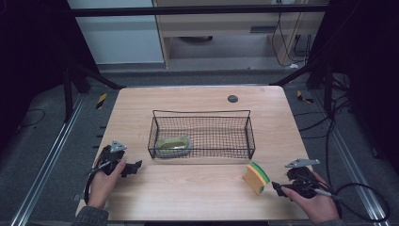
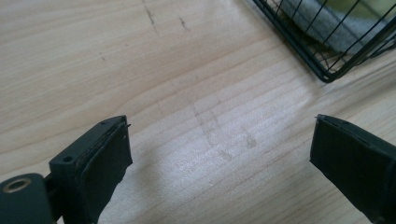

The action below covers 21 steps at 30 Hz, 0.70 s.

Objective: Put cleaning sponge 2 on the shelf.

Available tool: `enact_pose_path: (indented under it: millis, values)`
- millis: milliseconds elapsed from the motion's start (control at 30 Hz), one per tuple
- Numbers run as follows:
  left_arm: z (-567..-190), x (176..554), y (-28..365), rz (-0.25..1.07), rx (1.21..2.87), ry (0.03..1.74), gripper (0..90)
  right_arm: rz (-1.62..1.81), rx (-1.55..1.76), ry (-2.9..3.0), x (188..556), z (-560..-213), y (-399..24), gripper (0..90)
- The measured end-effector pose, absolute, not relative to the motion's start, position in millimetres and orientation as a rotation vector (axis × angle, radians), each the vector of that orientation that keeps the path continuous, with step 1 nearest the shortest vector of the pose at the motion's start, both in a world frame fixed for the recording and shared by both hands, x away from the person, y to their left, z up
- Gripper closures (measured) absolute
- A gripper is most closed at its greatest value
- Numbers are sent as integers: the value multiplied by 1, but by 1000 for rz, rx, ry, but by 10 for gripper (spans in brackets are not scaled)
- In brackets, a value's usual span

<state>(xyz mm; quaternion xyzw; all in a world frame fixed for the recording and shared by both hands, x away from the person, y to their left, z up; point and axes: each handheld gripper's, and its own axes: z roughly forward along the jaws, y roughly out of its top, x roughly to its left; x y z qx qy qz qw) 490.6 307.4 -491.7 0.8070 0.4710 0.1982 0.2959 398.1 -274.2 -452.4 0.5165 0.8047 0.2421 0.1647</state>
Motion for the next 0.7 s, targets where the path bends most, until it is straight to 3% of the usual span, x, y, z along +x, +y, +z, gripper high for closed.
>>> enact_pose_path:
  millis: [700]
  values:
    - [-507, 492, 305, 515, 2109, 1213, 0, 699, 1400, 2423, 376, -428, -247, 203]
